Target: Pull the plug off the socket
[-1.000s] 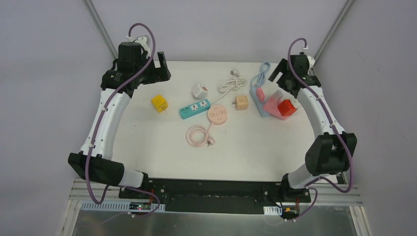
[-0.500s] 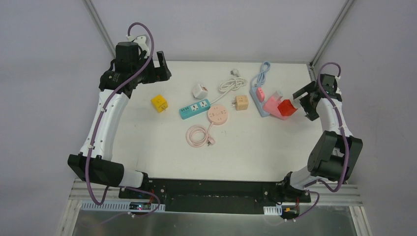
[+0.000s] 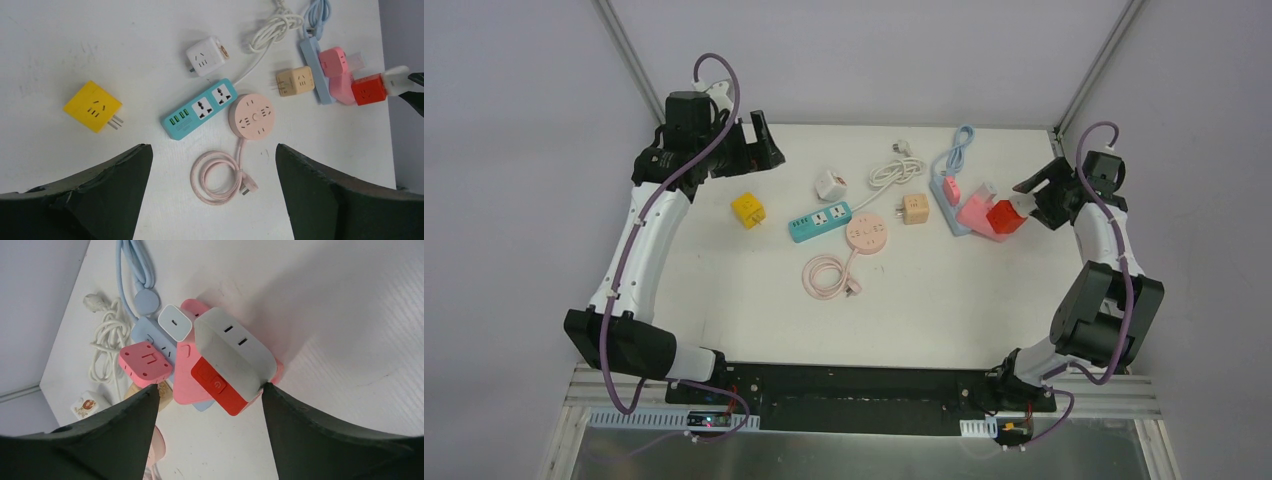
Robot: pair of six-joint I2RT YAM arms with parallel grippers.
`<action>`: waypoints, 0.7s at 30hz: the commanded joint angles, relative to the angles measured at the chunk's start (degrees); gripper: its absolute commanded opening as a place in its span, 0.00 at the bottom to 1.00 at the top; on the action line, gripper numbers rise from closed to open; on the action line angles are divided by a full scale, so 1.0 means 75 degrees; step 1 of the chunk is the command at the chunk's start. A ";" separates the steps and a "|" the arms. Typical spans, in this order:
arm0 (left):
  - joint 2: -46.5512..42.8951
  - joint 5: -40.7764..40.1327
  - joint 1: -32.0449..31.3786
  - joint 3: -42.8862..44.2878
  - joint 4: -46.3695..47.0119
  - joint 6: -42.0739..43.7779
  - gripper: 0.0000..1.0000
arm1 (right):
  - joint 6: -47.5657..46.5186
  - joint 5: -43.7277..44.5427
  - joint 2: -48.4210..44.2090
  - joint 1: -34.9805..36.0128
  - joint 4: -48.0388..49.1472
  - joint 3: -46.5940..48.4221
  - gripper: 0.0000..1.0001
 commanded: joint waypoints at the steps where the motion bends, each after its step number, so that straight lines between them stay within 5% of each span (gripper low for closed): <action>1: 0.0007 0.0742 0.0004 -0.0228 0.0565 -0.0623 0.96 | -0.0280 -0.1166 0.0029 -0.0017 0.0498 0.0061 0.71; 7: 0.0270 0.1113 -0.0002 -0.0121 0.0670 -0.0894 0.95 | -0.0394 -0.0977 -0.0016 -0.0017 0.0761 -0.0335 0.56; 15: 0.0423 0.1181 -0.0008 -0.0021 0.0577 -0.0913 0.94 | -0.0535 0.0810 0.0172 -0.0037 0.0419 -0.0120 0.93; 21: 0.0562 0.1261 -0.0002 0.0129 0.0522 -0.0956 0.94 | -0.1313 -0.1057 0.1138 -0.0099 0.0416 0.0717 0.91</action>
